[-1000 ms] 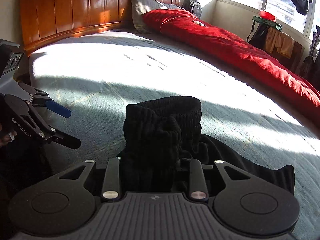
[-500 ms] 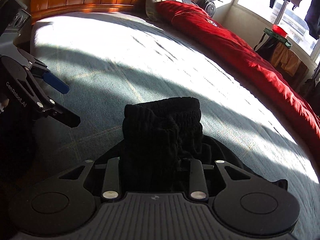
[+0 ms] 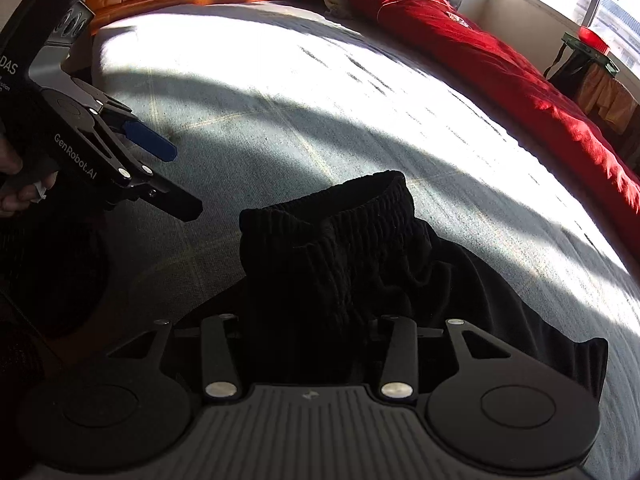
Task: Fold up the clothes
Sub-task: 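Lower the waistband onto the folded pants and open the right tool, then withdraw the open right tool from the folded pants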
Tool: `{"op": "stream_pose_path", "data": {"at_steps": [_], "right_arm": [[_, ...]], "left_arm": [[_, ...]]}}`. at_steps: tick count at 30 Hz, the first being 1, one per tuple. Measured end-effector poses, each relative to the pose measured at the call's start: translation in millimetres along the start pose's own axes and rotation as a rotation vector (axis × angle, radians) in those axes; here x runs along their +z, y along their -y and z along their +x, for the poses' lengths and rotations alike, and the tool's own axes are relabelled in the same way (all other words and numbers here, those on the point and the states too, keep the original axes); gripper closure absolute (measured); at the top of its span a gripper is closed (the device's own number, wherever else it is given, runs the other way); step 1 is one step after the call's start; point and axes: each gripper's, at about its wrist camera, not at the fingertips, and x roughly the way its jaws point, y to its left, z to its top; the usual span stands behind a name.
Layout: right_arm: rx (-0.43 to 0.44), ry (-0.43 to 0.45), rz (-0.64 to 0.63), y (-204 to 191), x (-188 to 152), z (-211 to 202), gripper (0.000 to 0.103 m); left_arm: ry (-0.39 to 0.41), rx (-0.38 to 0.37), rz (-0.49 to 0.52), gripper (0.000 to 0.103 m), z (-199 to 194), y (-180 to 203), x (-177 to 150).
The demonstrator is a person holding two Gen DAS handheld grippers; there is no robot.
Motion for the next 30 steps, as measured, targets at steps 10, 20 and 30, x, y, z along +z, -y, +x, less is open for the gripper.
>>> {"op": "stream_pose_path", "data": {"at_steps": [10, 20, 30], "right_arm": [[0.207, 0.062, 0.173, 25.7, -3.9, -25.6, 0.039], [0.108, -0.032, -0.025, 0.4, -13.4, -9.4, 0.066], [0.212, 0.029, 0.076, 15.9, 2.5, -14.0, 0.08]], "left_arm": [[0.007, -0.007, 0.0, 0.001, 0.3, 0.1, 1.8], [0.003, 0.002, -0.018, 0.001, -0.6, -4.0, -2.5], [0.016, -0.009, -0.014, 0.001, -6.8, -1.8, -1.9]]}}
